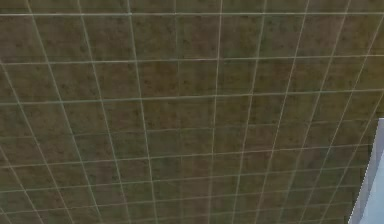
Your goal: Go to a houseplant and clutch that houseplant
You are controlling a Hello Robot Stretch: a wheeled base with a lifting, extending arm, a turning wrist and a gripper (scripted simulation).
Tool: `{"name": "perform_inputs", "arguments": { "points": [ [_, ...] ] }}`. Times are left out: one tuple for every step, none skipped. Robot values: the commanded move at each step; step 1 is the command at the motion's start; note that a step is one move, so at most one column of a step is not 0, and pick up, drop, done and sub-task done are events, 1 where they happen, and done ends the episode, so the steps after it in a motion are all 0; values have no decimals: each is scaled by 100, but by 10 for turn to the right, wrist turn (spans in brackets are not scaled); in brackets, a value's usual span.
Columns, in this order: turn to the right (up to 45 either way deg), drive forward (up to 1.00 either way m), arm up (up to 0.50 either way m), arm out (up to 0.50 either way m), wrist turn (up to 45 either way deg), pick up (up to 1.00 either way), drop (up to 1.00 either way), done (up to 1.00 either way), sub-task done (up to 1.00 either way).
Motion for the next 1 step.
{"name": "perform_inputs", "arguments": {
  "points": [
    [-120,0,0,0,0,0,0,0,0]
  ]
}}
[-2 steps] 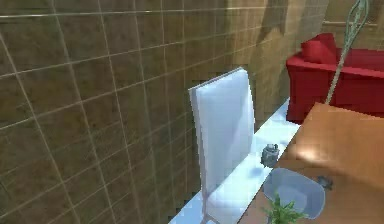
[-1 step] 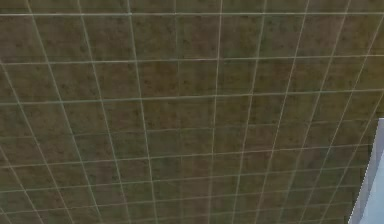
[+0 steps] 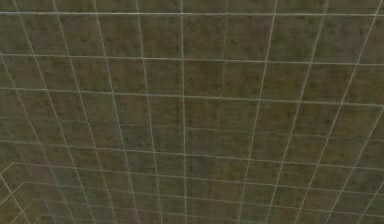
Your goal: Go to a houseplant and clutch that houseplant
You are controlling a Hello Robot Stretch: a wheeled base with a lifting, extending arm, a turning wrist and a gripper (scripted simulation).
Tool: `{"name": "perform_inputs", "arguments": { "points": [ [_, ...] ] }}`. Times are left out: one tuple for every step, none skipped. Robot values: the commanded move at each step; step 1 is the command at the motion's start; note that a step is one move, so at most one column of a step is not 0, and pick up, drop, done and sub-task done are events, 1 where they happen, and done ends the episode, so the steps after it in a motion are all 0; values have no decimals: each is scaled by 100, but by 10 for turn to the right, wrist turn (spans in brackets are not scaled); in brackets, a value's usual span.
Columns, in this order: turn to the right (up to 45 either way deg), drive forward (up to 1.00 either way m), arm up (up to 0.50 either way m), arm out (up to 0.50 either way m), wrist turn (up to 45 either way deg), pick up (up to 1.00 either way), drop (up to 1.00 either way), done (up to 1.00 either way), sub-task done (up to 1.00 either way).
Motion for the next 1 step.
{"name": "perform_inputs", "arguments": {
  "points": [
    [0,0,50,0,0,0,0,0,0]
  ]
}}
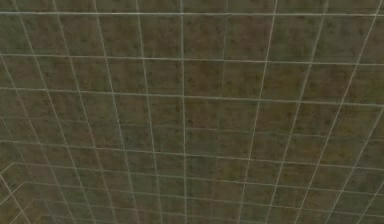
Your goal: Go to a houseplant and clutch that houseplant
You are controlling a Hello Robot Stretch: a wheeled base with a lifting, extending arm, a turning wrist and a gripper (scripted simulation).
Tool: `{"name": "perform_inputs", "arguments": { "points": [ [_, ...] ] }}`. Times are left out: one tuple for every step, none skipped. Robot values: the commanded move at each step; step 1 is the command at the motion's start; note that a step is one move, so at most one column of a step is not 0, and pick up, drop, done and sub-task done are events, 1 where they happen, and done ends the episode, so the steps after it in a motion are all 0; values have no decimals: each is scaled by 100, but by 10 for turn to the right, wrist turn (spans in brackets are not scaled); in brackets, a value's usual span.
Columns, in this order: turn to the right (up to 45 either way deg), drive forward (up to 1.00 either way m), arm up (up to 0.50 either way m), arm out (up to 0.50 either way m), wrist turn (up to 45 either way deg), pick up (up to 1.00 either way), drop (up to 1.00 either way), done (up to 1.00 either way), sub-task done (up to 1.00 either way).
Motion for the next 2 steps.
{"name": "perform_inputs", "arguments": {
  "points": [
    [0,0,34,0,0,0,0,0,0],
    [0,0,0,18,0,0,0,0,0]
  ]
}}
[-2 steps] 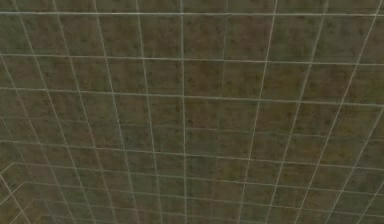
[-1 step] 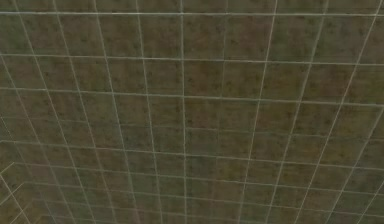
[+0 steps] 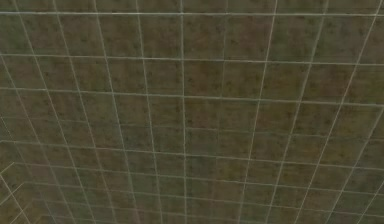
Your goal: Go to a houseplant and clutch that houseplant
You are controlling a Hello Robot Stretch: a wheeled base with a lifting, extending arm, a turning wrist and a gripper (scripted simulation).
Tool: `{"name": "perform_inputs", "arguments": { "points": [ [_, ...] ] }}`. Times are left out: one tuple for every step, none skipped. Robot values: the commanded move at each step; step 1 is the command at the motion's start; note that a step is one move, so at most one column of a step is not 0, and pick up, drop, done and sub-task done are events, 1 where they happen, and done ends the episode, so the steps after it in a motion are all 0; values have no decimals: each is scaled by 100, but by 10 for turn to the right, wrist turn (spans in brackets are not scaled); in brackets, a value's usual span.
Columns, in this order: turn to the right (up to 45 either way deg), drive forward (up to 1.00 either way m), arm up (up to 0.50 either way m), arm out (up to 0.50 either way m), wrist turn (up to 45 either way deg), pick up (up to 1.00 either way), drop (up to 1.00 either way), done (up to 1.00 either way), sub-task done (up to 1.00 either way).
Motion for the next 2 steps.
{"name": "perform_inputs", "arguments": {
  "points": [
    [0,0,0,0,450,0,0,0,0],
    [0,0,0,0,450,0,0,0,0]
  ]
}}
